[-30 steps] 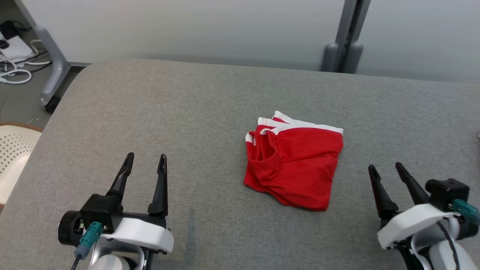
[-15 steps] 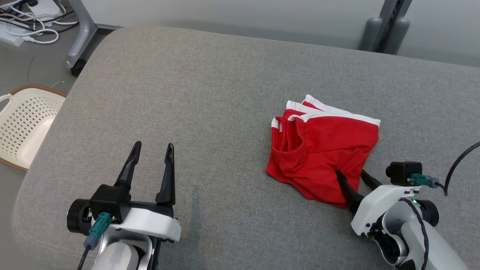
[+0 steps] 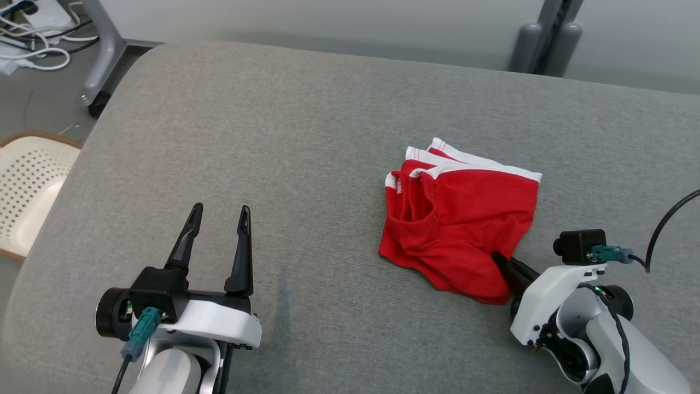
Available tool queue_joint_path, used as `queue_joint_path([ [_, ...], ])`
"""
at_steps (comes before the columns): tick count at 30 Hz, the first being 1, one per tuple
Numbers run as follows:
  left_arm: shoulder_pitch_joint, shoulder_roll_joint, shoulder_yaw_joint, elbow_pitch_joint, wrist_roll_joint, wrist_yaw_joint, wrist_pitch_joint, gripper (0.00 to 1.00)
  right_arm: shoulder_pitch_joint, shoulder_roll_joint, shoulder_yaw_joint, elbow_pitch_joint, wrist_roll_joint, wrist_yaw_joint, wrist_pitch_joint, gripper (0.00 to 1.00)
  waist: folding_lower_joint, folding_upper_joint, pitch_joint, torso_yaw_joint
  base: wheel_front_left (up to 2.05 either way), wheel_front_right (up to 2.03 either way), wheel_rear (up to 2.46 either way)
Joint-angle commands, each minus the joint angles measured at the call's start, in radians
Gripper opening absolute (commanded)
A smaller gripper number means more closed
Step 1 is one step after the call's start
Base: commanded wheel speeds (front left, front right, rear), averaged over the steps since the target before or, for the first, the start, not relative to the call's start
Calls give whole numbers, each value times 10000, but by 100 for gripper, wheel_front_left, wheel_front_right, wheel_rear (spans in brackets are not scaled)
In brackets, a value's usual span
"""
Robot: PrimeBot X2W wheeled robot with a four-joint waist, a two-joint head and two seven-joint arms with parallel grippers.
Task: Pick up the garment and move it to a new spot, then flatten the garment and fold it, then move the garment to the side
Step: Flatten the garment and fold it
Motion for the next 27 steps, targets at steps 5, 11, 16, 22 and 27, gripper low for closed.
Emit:
queue_joint_path([
  [5, 32, 73, 51, -62, 12, 59, -48, 100, 243, -552, 432, -462, -100, -2, -396, 0, 0, 0, -148, -582, 0, 0, 0],
  [11, 83, 146, 66, -186, -9, 115, -36, 100, 544, -1567, 587, -1348, -624, -2, -551, 0, 0, 0, -180, -1798, 0, 0, 0],
  [16, -81, 194, 28, -321, 45, 139, -3, 100, 742, -2258, 382, -2095, -1012, -2, -345, 0, 0, 0, -7, -2588, 0, 0, 0],
  [22, -487, 274, -69, -483, 161, 75, 115, 100, 379, -2697, 403, -2561, -1130, -2, -127, 0, 0, 0, 545, -3329, 0, 0, 0],
  [27, -861, 387, -125, -692, 278, 66, 283, 100, -534, -3083, 857, -2711, -1046, -2, -297, 0, 0, 0, 1186, -3882, 0, 0, 0],
])
